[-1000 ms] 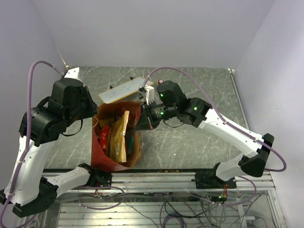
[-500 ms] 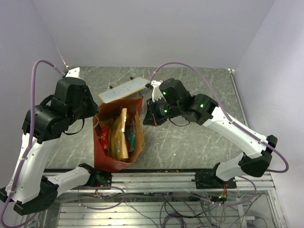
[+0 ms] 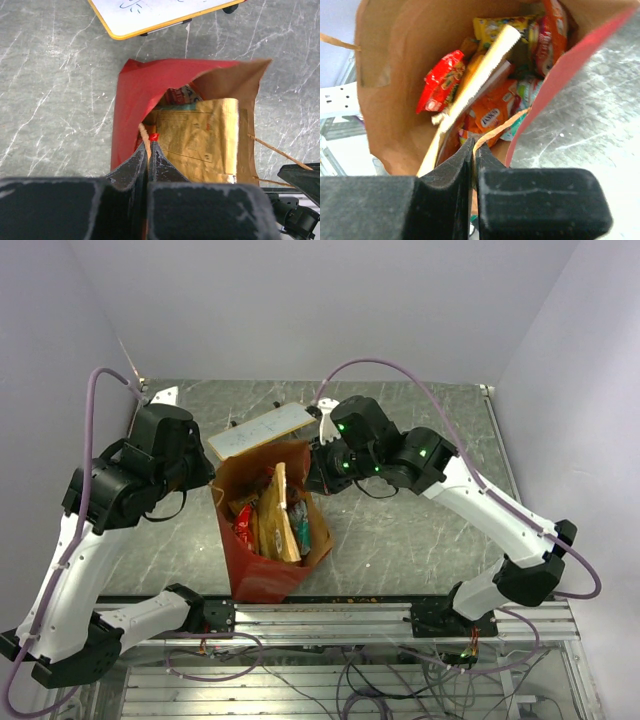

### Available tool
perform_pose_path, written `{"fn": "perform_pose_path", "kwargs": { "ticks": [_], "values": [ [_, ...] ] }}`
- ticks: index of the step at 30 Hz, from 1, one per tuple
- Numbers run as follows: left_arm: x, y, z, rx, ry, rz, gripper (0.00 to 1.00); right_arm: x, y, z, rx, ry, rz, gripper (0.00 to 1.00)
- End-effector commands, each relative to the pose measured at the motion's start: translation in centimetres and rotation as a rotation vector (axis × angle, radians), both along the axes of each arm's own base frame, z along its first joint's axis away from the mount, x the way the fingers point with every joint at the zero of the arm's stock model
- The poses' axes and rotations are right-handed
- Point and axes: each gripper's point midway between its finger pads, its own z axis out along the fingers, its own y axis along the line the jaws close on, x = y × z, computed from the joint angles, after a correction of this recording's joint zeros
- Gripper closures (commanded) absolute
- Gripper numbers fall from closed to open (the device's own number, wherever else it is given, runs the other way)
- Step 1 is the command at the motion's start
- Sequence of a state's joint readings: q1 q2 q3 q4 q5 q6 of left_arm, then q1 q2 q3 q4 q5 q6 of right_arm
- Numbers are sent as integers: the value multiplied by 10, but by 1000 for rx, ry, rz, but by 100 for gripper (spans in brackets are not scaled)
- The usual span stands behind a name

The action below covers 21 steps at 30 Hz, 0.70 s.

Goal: Take the snacks out of the paper bag

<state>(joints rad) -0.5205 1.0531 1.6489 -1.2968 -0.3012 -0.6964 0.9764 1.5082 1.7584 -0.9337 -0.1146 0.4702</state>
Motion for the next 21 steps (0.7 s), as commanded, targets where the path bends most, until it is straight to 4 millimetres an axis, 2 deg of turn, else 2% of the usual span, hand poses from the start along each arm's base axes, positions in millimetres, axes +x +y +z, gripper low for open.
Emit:
{"fn": "perform_pose_path", "kwargs": {
  "ticks": [1, 5, 10, 14, 16, 18, 21],
  "values": [
    [9, -5, 23, -71, -102, 12, 93, 8, -10, 20, -15, -51, -51, 95],
    [7, 0, 21, -57, -100, 22, 93, 11, -24, 20, -72, -47, -107, 87],
    [5, 2, 21, -41, -99, 19, 93, 18, -46, 20, -165, -57, -196, 58],
    [4, 3, 20, -27, -93, 11, 93, 25, -57, 43, -179, -99, -251, 43],
    [3, 4, 19, -21, -91, 7, 93, 27, -56, 52, -160, -111, -260, 38],
    [2, 4, 18, -17, -90, 3, 93, 27, -44, 53, -117, -97, -244, 35],
    [1, 4, 18, -15, -90, -4, 93, 16, -17, 34, -44, 5, -188, 35]
  ]
}}
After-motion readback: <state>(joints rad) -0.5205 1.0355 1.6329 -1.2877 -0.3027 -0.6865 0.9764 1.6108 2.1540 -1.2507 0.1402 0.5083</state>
